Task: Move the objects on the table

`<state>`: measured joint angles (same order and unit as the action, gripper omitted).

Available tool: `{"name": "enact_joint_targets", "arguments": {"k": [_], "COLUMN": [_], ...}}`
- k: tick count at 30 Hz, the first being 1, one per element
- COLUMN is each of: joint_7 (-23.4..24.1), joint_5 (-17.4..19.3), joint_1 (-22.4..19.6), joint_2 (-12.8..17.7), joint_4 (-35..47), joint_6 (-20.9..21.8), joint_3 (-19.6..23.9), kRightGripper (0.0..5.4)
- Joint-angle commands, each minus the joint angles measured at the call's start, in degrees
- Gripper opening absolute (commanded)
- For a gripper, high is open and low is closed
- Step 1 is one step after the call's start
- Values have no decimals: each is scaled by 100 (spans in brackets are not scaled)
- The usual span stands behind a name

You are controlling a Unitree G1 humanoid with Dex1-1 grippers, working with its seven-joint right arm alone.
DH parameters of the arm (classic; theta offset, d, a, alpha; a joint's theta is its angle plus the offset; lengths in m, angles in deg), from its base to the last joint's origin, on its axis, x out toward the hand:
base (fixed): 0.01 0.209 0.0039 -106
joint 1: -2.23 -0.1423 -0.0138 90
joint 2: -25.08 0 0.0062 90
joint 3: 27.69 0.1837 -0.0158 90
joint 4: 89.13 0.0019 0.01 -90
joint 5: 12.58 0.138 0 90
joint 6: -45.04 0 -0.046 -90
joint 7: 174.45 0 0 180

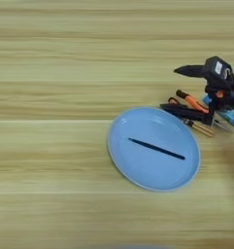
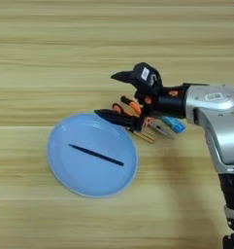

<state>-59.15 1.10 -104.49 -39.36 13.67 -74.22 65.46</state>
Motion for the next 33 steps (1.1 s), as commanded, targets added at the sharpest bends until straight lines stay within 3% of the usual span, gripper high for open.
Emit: {"name": "enact_joint_targets", "arguments": {"k": [1,8,33], "joint_7": [130,163,206], "joint_5": [7,-127,-888], "joint_1": [-108,67,87], "joint_2": [198,177,-22], "joint_4": [218,49,-1036], "joint_6": [164,279,954], "joint_3": [-43,-306,-1211], "kRightGripper": [538,538,538]}}
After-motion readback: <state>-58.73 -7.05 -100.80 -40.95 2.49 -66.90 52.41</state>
